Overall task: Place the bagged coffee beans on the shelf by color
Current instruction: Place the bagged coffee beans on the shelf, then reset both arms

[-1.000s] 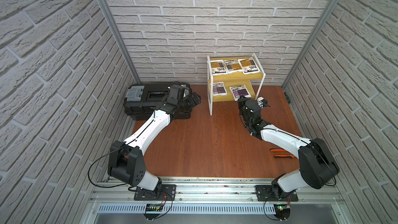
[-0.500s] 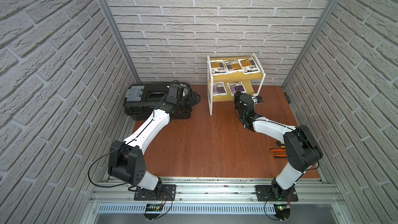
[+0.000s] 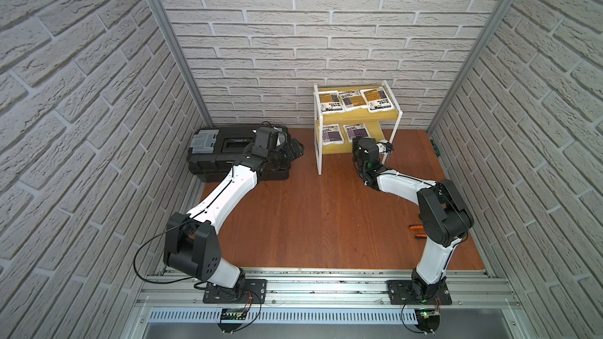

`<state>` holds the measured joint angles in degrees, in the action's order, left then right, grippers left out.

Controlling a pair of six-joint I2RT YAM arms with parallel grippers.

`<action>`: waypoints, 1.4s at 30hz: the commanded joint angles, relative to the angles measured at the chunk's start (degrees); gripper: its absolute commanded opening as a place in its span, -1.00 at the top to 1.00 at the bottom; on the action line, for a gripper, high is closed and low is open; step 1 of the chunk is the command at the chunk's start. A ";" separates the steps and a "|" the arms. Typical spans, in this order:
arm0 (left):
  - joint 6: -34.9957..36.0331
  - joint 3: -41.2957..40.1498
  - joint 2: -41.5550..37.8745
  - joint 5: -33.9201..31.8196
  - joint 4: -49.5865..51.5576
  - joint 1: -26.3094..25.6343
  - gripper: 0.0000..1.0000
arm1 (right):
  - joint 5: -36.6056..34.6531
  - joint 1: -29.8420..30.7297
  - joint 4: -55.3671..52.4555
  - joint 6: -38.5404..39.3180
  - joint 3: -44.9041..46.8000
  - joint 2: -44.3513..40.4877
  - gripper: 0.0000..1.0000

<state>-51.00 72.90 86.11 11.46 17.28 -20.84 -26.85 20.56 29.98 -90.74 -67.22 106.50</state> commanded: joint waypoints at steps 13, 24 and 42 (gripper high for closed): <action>0.95 -0.44 -0.75 -0.21 -0.50 0.45 -0.97 | 3.08 -0.51 0.07 1.63 -0.81 0.25 0.00; 0.82 -1.42 -1.82 -0.41 -0.70 0.36 -0.97 | 4.25 -0.52 -5.92 3.03 2.23 -4.59 -0.43; 4.41 -5.18 -7.18 -3.26 -0.35 0.36 -0.97 | 10.48 -0.52 -16.51 12.11 17.74 -25.21 -0.55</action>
<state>-49.30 69.10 81.67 10.00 17.61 -20.84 -18.04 20.29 16.82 -82.48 -51.99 86.54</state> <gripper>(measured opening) 0.986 0.771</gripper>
